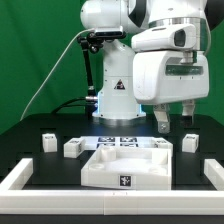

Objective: Assemble one leg

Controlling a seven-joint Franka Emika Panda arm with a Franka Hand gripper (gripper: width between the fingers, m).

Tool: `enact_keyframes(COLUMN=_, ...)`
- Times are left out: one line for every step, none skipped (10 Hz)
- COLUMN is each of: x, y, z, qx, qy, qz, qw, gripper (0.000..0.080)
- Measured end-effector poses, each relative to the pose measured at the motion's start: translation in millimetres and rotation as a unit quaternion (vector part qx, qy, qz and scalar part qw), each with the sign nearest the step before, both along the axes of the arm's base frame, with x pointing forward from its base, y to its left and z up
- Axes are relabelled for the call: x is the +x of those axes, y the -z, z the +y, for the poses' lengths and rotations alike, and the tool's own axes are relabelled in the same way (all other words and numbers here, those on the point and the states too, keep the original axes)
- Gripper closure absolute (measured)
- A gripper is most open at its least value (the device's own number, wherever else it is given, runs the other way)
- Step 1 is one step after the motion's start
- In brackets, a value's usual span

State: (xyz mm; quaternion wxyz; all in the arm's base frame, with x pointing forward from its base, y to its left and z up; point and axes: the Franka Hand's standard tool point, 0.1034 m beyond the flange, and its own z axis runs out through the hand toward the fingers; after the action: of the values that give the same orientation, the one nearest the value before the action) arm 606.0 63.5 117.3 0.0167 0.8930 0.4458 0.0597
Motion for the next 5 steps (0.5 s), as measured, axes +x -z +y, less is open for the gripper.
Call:
enact_keyframes(x=0.0, y=0.0, z=0.0, qx=0.000, qy=0.000, qz=0.000, qw=1.000, gripper=0.0150)
enact_keyframes(x=0.0, y=0.0, z=0.0, qx=0.000, qy=0.000, qz=0.000, qw=1.000, gripper=0.0150)
enact_keyframes(x=0.0, y=0.0, z=0.0, qx=0.000, qy=0.000, qz=0.000, qw=1.000, gripper=0.0150)
enact_keyframes(x=0.0, y=0.0, z=0.0, qx=0.000, qy=0.000, qz=0.000, qw=1.000, gripper=0.0150)
enact_keyframes(x=0.0, y=0.0, z=0.0, qx=0.000, qy=0.000, qz=0.000, qw=1.000, gripper=0.0150)
